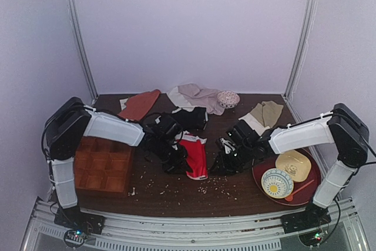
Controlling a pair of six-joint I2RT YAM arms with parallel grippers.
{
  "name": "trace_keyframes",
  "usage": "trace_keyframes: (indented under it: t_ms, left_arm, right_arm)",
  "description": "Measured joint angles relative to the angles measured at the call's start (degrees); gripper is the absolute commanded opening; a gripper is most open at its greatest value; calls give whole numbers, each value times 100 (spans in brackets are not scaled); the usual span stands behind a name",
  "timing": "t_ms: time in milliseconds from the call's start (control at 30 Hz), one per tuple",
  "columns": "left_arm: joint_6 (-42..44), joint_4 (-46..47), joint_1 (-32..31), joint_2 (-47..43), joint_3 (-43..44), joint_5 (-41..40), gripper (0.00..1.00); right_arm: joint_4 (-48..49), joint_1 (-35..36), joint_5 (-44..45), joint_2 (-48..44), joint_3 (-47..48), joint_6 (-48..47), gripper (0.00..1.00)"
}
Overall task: Roll the underwear
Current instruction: Pick up the underwear from the center of the board, then roll the underwear at the center of the board.
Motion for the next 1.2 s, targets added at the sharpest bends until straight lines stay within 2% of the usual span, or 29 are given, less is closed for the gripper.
trace_keyframes:
  t_ms: [300,433,633,867,1200]
  left_arm:
    - [857,-1425,398,-26,501,693,0]
    - [1204,-1814,492,-26,697,1043,0]
    - [1471,-2194,584,-15,739,1499,0]
    - [1637,-2389,678,-13,717,1735,0]
    - [1665,-2365,723,-9,420,1878,0]
  right_arm:
    - [-374,251,472,-568,81,-610,26]
    - [-601,831,1126,-765,348,-1279,27]
    - [-490,1832,2413,-868,496,-2551,36]
    - [-374,2610,3768,-597,756,-3849,56]
    - [516,3067,4955,291,752,-5088,62]
